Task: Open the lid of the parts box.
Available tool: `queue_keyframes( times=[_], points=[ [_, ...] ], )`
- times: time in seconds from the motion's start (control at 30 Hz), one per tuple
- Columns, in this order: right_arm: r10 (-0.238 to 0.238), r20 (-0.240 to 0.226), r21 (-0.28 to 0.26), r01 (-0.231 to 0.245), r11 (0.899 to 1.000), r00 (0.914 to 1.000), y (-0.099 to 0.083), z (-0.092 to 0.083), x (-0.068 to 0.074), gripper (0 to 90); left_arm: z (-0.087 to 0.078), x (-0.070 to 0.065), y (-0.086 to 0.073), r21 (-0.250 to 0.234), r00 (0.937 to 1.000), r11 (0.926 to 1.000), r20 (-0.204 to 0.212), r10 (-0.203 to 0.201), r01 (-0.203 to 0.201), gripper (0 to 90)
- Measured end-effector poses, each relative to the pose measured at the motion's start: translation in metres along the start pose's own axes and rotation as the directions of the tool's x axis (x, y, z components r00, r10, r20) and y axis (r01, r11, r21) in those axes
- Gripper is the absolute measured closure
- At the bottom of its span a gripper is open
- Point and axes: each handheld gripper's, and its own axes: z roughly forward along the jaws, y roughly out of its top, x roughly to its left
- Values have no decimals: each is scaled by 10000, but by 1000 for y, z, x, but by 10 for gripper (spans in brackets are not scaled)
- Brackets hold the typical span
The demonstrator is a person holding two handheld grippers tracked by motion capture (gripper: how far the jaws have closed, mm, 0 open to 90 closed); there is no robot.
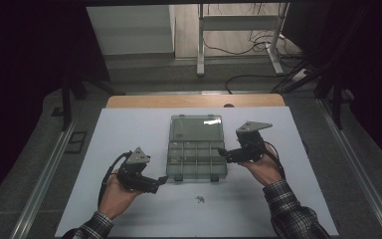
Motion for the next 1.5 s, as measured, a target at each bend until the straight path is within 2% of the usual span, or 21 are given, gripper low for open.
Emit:
queue_keyframes(
  times=[0.17, 0.4, 0.63, 1.1, 1.5],
  points=[
    [-292, -28, 112, 293, 9995, 9996, -5, -5, 6, 7, -4, 1, -3, -3, 10000, 10000, -27, 14, -14, 25],
    [-181, -66, -206, 179, 9996, 9998, -11, -19, 9, 0, -9, 0, -6, -45, 9998, 9999, -128, 119, -119, 12],
    [-244, -24, -125, 243, 9996, 9997, -21, -30, 12, 0, -15, -2, -11, -60, 9993, 9997, -298, 225, -227, 5],
    [-79, 244, -314, 87, 9995, 9997, -41, -53, 12, 0, -31, -1, -25, -297, 9983, 9995, -581, -86, 69, 0],
    [164, 362, -227, -156, 9996, 9992, -59, -71, 12, 0, -41, -1, -34, -405, 9971, 9991, -747, -158, 128, 0]
  ],
)
